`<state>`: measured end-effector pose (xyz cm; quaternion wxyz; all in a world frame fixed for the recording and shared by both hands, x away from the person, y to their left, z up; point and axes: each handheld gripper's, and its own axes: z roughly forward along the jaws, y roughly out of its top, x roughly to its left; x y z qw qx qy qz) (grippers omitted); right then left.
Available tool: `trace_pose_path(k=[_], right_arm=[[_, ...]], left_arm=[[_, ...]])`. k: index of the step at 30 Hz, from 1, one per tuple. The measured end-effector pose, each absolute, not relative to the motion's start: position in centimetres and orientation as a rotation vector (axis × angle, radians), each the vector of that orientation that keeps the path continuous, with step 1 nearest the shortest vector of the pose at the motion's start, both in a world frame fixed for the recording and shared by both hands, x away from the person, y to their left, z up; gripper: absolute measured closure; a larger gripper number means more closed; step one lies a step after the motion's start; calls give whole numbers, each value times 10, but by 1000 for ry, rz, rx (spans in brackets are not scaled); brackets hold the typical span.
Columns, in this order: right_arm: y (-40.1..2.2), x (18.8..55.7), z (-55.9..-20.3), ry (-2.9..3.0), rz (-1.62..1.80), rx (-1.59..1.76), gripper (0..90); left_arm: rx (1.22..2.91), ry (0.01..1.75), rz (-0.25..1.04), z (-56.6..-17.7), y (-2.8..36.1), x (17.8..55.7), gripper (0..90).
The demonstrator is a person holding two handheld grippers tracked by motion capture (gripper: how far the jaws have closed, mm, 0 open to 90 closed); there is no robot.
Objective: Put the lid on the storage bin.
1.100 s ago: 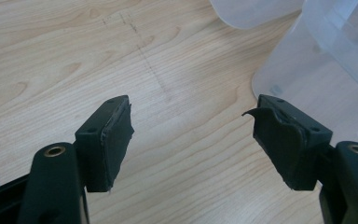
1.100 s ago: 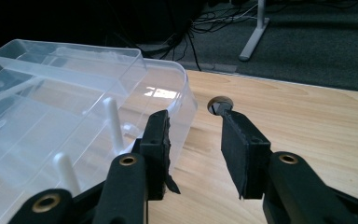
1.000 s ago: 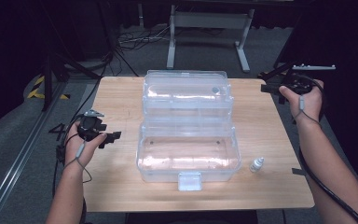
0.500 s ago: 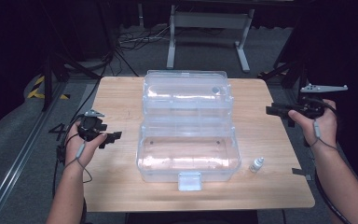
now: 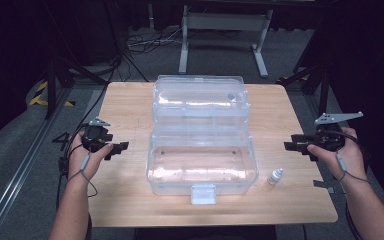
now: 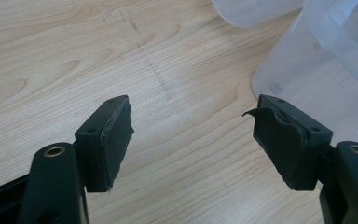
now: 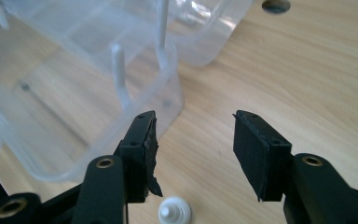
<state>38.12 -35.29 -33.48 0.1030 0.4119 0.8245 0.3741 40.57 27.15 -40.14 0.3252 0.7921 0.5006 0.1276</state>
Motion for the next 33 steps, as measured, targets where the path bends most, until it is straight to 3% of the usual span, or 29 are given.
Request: trace_pose_path(k=[33], right_arm=[[-319, 376, -383, 2791, 606, 1117, 518]], left_arm=[[2099, 1310, 307, -407, 270, 409, 282]])
